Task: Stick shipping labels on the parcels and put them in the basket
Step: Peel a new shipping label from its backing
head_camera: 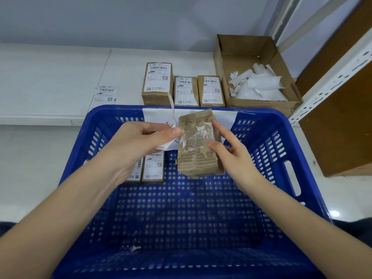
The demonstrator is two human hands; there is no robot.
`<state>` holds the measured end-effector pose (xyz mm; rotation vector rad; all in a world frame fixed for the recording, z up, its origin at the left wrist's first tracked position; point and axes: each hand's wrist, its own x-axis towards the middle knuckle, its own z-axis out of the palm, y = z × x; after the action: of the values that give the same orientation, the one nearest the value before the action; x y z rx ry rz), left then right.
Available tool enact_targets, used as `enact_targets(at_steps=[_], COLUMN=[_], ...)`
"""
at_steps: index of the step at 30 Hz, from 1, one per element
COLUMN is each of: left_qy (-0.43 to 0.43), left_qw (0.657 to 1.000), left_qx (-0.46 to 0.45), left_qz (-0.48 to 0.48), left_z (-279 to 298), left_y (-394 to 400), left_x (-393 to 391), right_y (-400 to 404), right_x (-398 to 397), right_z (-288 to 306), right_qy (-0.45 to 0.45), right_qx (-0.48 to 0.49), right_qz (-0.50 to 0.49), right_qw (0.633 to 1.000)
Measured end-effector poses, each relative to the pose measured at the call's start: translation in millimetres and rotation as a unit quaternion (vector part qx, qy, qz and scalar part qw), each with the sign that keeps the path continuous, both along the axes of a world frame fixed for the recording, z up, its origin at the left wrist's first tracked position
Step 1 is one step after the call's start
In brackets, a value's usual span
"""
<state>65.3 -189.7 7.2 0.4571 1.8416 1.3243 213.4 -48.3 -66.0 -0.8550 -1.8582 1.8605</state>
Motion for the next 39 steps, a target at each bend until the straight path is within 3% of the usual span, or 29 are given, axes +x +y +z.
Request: enact_targets(at_steps=[14, 19, 23, 30, 35, 39], left_qy=[0.021, 0.022, -0.048, -0.173, -0.161, -0.189], left_qw=[0.998, 1.000, 0.992, 0.981, 0.984, 0.981], left_qx=[-0.031, -0.002, 0.033, -0.022, -0.069, -0.037], left_qz=[-0.059, 0.021, 0.108, 0.084, 0.026, -0.015], left_z=[1, 0, -3, -7, -3, 4], left_y=[-3, 0, -4, -6, -12, -15], left_x=[0, 1, -11, -19, -26, -31], right_y=[1, 3, 2, 2, 1, 1], right_x=[-2, -1, 0, 2, 1, 1], right_z=[-10, -12, -11, -6, -5, -5], right_qy=[-0.012, -0.031, -0.030, 0.000, -0.007, -0.004], right_qx=[-0.013, -0.019, -0.024, -0.051, -0.057, -0.059], right_qz=[0.012, -0.001, -0.001, -0.019, -0.021, -0.029], right_qw=[1.000, 0.999, 0.999, 0.998, 0.998, 0.998])
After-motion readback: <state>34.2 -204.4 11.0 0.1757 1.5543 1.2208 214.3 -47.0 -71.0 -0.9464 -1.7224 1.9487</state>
